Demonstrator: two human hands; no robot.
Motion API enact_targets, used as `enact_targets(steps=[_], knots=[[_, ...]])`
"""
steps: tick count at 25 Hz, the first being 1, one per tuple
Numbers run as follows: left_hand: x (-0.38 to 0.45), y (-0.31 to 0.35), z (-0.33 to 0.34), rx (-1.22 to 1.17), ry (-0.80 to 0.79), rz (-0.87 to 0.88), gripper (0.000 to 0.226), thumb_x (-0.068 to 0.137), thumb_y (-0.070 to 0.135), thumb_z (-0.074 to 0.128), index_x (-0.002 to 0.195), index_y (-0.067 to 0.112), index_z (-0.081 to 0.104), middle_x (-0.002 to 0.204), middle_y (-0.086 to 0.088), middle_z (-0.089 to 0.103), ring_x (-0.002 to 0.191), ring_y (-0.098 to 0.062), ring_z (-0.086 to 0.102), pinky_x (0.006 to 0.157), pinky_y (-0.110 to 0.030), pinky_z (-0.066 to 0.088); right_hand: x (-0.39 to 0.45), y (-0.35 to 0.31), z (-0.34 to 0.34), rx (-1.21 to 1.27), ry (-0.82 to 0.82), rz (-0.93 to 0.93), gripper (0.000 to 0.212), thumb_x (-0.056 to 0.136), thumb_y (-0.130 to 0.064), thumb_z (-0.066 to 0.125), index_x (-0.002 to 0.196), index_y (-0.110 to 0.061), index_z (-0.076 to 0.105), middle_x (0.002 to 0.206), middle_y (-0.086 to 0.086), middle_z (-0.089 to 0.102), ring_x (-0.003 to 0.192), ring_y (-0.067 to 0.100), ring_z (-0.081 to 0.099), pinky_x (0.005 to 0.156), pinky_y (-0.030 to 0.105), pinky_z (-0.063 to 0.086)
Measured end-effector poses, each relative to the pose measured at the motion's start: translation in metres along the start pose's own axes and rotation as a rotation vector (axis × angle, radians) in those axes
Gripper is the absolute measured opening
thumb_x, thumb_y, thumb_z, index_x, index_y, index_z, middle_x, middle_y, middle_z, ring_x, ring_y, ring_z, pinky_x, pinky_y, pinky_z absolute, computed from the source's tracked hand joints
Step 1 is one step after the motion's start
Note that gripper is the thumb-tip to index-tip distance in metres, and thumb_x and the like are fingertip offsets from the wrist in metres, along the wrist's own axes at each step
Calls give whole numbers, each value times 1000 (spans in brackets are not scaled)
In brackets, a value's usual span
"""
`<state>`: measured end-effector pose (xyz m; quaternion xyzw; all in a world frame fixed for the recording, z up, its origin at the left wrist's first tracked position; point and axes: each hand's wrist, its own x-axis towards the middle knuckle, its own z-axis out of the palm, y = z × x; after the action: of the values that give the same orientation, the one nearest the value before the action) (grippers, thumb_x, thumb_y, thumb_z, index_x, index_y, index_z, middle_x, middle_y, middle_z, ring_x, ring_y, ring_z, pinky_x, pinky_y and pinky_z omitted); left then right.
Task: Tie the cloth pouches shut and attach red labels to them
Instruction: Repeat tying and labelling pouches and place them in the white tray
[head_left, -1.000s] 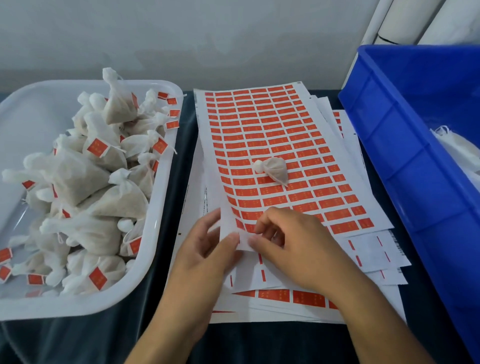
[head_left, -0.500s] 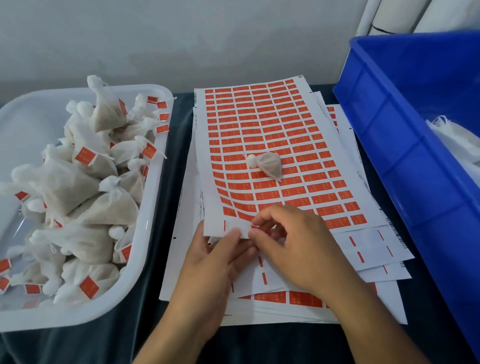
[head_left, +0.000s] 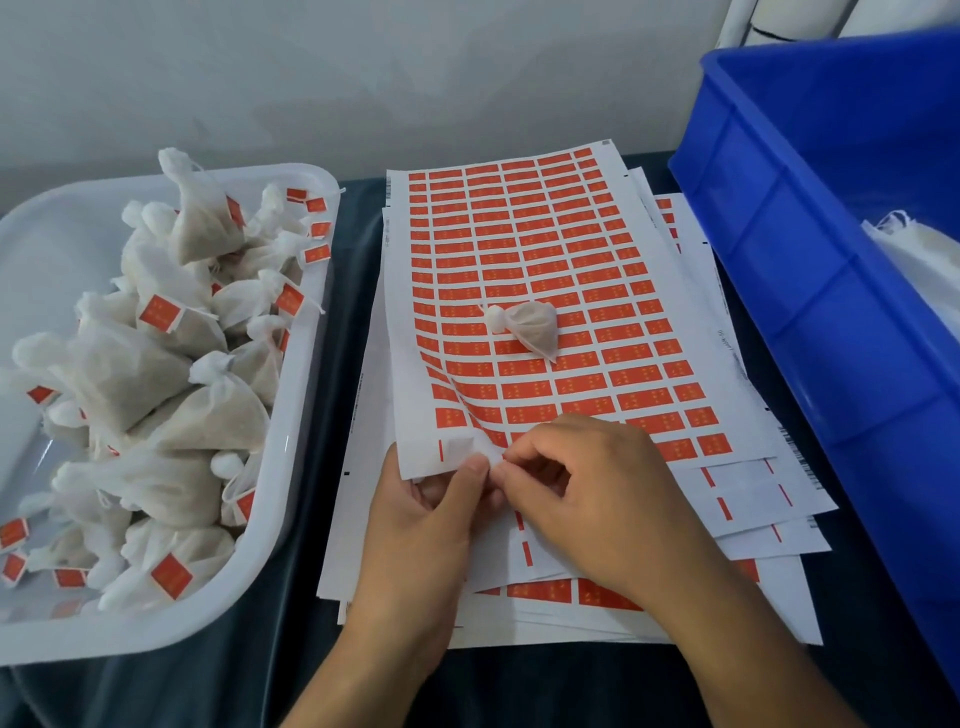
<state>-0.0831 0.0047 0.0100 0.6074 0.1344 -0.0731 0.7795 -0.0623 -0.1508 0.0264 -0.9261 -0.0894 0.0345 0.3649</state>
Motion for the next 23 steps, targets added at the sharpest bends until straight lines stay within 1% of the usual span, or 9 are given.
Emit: enact_targets(steps=[3, 5, 7, 12, 14, 16, 18, 20, 23], knots=[[0, 0, -2, -2, -50, -3, 25, 99, 25, 62, 121, 35, 68, 118, -3, 76, 106, -26, 75, 85, -39, 62, -1, -1, 0, 11, -3, -3, 25, 94, -54, 64, 108, -36, 74, 101, -22, 70, 83, -2, 63, 79, 4, 45], [-1, -1, -3, -23, -80, -1, 26, 101, 23, 62, 123, 33, 69, 122, -6, 74, 110, -29, 73, 89, -41, 61, -2, -1, 0, 28, -6, 0, 27, 93, -55, 62, 109, -36, 74, 101, -23, 70, 83, -2, 63, 79, 5, 46], [0, -2, -5, -14, -84, 15, 27, 100, 23, 61, 126, 30, 67, 122, -7, 74, 110, -31, 73, 88, -41, 61, -2, -1, -1, 61, -17, 7, 30, 93, -59, 59, 107, -37, 74, 99, -24, 71, 84, -2, 64, 80, 6, 48], [-1, -3, -5, 87, -92, 73, 34, 95, 30, 61, 128, 32, 61, 115, 0, 77, 102, -25, 76, 79, -34, 63, 0, 1, 0, 94, -20, 40, 19, 97, -49, 63, 95, -35, 75, 88, -22, 71, 81, -1, 65, 74, 5, 46], [-1, -4, -5, 122, -83, 78, 34, 95, 30, 59, 129, 32, 59, 114, 3, 77, 101, -22, 76, 77, -32, 63, 0, 2, 1, 111, -27, 60, 17, 97, -48, 63, 90, -35, 74, 84, -24, 70, 85, -4, 65, 69, 4, 46], [-1, -5, -5, 139, -89, 80, 32, 99, 26, 58, 131, 30, 58, 114, 2, 77, 102, -23, 76, 81, -35, 63, 0, 3, 1, 126, -28, 74, 16, 97, -46, 63, 86, -36, 70, 81, -25, 67, 90, -8, 62, 65, 1, 45], [-2, -6, -6, 160, -89, 83, 29, 102, 23, 57, 130, 29, 59, 113, 0, 77, 102, -24, 75, 83, -36, 63, 1, 4, 1, 136, -17, 75, 17, 97, -44, 63, 82, -39, 65, 79, -26, 65, 92, -9, 60, 68, -1, 44], [-3, -6, -7, 166, -83, 86, 28, 103, 22, 57, 129, 30, 60, 112, 0, 77, 101, -23, 75, 83, -36, 63, 1, 4, 0, 144, -15, 65, 16, 97, -45, 63, 82, -39, 65, 80, -26, 66, 92, -10, 61, 69, -1, 45], [-3, -5, -8, 138, -106, 88, 31, 103, 22, 56, 134, 28, 57, 117, 0, 76, 105, -24, 74, 85, -38, 62, -1, 3, -4, 187, -48, 36, 15, 95, -51, 64, 93, -39, 74, 88, -25, 72, 91, -9, 64, 70, 2, 49]])
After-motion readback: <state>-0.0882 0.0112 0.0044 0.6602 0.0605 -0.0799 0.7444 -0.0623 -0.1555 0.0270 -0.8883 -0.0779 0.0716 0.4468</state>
